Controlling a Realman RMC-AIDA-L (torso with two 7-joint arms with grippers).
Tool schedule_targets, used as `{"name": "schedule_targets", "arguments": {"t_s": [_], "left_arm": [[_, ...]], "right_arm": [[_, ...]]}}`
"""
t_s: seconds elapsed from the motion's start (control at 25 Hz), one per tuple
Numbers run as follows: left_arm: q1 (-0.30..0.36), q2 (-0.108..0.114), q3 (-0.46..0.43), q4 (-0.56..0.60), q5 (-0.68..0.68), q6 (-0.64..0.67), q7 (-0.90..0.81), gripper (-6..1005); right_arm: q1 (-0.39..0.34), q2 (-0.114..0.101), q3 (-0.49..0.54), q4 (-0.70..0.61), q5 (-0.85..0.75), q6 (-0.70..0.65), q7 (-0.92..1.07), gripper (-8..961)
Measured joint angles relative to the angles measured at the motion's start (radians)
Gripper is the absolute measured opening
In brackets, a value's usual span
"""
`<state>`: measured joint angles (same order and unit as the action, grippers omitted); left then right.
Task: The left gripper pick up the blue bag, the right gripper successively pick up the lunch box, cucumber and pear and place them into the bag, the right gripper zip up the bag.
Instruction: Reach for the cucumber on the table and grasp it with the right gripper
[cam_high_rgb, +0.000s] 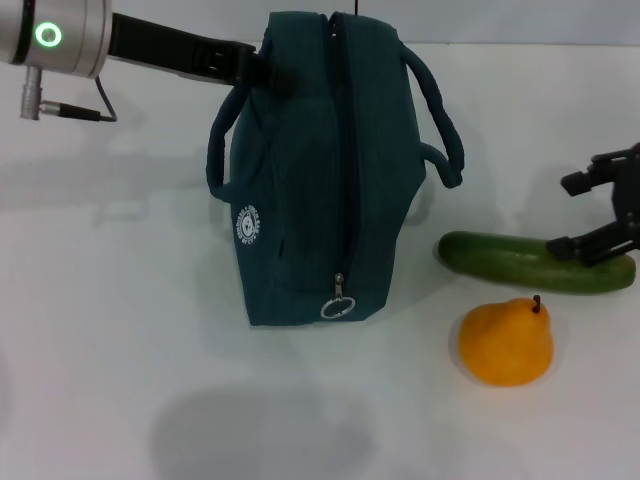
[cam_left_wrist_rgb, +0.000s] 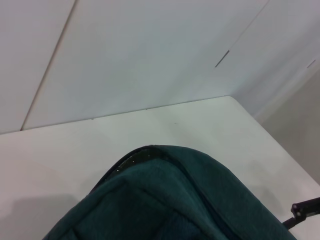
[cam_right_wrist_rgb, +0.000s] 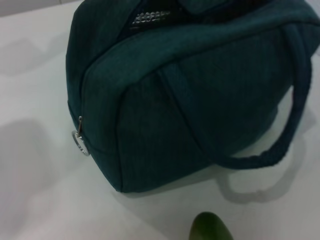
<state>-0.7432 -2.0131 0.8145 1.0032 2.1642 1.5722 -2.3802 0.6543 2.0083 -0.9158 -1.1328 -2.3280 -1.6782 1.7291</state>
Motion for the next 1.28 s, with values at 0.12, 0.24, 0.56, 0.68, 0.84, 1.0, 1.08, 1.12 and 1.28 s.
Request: {"name": "schedule_targets", "arguments": {"t_s": [0.12,0.24,0.56,0.68,0.84,1.0,1.08,1.12,1.28], "left_arm": [[0.001,0.0,0.0,0.0,-0.002,0.0,0.0,53],[0.001,0.0,0.0,0.0,-0.004,0.0,0.001,53],[-0.003,0.002,0.0,0.0,-0.004,-0.003,0.001,53],[-0.003,0.002,0.0,0.0,-0.004,-0.005,0.002,53],[-0.002,0.002,0.0,0.0,-0.004,-0.006,0.003,53],[0.002,0.002,0.0,0.0,-0.004,-0.006,0.003,53],[0.004,0.002,0.0,0.0,-0.005,-0.006,0.003,53],[0.004,0.002,0.0,0.0,-0.004,-0.006,0.003,53],[0.005,0.002,0.0,0.0,-0.004,-0.006,0.003,53]], "right_arm": [[0.025,-0.002,-0.048,0.008,-0.016,0.015,0.036,887],[0.039,0.001,-0.104,0.012,-0.042,0.043,0.055,887],[0.06,0.002,-0.198,0.046,-0.086,0.101,0.103,886],[0.061,0.004,-0.224,0.065,-0.086,0.12,0.103,886],[0.056,0.007,-0.261,0.082,-0.086,0.145,0.104,885],[0.052,0.008,-0.306,0.101,-0.088,0.174,0.113,885],[0.051,0.008,-0.324,0.107,-0.088,0.185,0.116,877],[0.051,0.008,-0.332,0.109,-0.089,0.192,0.117,873],[0.052,0.009,-0.357,0.111,-0.09,0.209,0.131,857]]}}
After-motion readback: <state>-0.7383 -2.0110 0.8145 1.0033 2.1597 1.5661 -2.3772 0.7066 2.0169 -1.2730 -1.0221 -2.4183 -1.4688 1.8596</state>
